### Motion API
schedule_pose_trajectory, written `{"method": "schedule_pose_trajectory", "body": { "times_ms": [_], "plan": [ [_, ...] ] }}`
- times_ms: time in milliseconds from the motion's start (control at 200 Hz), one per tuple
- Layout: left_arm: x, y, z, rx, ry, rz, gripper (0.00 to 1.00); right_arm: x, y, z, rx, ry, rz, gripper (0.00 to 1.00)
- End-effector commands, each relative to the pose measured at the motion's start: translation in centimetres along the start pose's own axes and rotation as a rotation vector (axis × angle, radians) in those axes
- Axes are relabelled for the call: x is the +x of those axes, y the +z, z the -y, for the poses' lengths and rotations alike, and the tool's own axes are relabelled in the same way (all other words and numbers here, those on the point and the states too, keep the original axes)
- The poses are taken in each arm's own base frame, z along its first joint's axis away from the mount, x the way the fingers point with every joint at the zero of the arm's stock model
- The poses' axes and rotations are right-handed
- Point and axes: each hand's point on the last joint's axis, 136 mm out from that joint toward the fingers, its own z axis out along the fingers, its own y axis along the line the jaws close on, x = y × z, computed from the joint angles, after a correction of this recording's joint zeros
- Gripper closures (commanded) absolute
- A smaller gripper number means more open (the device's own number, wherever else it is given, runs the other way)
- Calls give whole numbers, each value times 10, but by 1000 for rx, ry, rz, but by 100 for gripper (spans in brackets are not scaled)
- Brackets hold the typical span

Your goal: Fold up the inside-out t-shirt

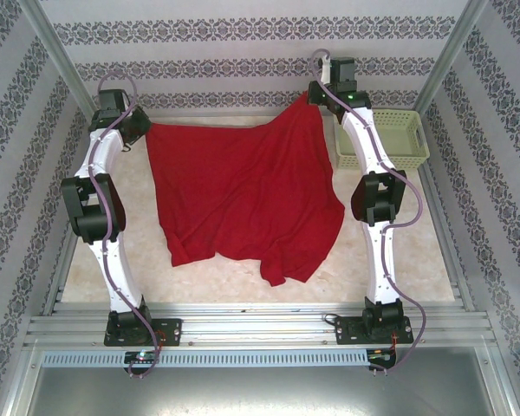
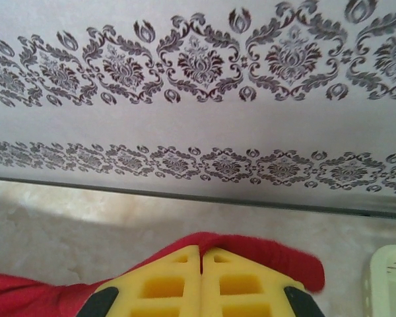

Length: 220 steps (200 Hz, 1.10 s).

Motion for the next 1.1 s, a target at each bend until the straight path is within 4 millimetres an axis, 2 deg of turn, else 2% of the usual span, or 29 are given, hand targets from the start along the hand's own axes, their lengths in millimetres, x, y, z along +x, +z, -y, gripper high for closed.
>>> {"method": "schedule_pose_trajectory", "body": {
  "times_ms": [0, 110, 280, 320, 460, 629, 834, 949, 1094],
  "plan": [
    [-4, -3, 8, 56, 19, -21, 100, -7, -6, -13, -78, -19, 18, 100],
    [3, -8, 6, 45, 9, -44, 100, -2, -11, -15, -82, -7, 12, 100],
    [22, -24, 7, 87, -38, -72, 100, 27, -23, -22, -110, 8, -54, 100],
    [27, -30, 7, 101, -53, -72, 100, 28, -31, -25, -113, 4, -39, 100],
    [46, -50, 5, 124, -90, -73, 100, 52, -52, -31, -126, 10, -42, 100],
    [65, -73, -10, 110, -107, -65, 100, 80, -81, -28, -108, 2, -41, 100],
    [90, -91, -47, 28, -177, -69, 100, 120, -103, -3, -31, 64, -62, 99],
    [119, -93, -67, 1, -243, -91, 100, 145, -114, 17, 32, 140, -74, 99],
    [162, -92, -80, 17, -292, -151, 100, 175, -123, 38, 62, 270, -100, 97]
  ]
}}
